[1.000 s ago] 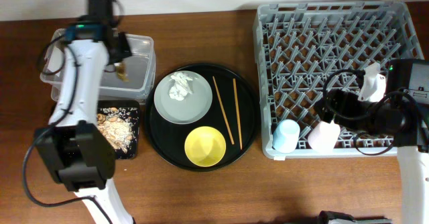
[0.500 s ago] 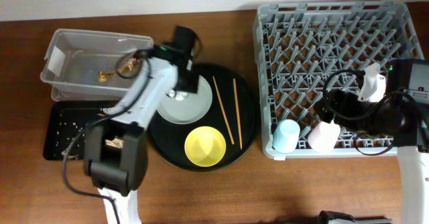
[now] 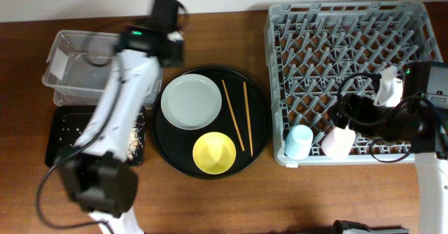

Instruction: Sort waste into correct bins and load items into the dishwasher rack

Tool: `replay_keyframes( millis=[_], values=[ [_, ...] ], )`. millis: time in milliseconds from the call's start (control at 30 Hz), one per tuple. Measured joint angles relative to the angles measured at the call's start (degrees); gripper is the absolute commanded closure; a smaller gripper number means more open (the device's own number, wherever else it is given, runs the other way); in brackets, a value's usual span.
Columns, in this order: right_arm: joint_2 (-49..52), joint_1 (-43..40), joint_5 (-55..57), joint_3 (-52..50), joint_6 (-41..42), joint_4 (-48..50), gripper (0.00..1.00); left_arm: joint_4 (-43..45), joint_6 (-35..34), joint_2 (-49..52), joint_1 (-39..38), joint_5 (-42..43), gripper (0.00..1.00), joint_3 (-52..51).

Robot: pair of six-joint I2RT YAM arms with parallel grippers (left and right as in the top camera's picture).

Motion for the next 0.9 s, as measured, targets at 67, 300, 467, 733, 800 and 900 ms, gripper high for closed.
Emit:
replay_keyframes(
  millis=[67,300,467,733,800,900],
  values=[
    [0.0,0.0,0.0,0.0,0.0,0.0,0.16,1.57,-0.02,-1.27,7.37,-0.61,0.9,0.9],
    [0.0,0.0,0.02,0.0,0.0,0.0,0.16,-5.31,1.77,9.4,15.82,5.2,0.11,1.42],
    [0.0,0.0,0.0,0.0,0.02,-0.22,0.01,-19.67,2.56,-4.37,13.22,6.75,0.01,9.84],
    [0.02,0.0,0.02,0.0,0.04,0.17,0.01,-30.49,2.75,-34.47,5.51,7.85,0.01,12.13],
    [0.07,0.0,0.02,0.0,0.04,0.17,0.02,-30.6,2.75,-38.4,5.51,7.85,0.01,12.13],
    [0.07,0.0,0.0,0.0,0.07,0.17,0.01,-32.74,2.75,-42.56,5.51,7.48,0.01,11.76]
  ],
)
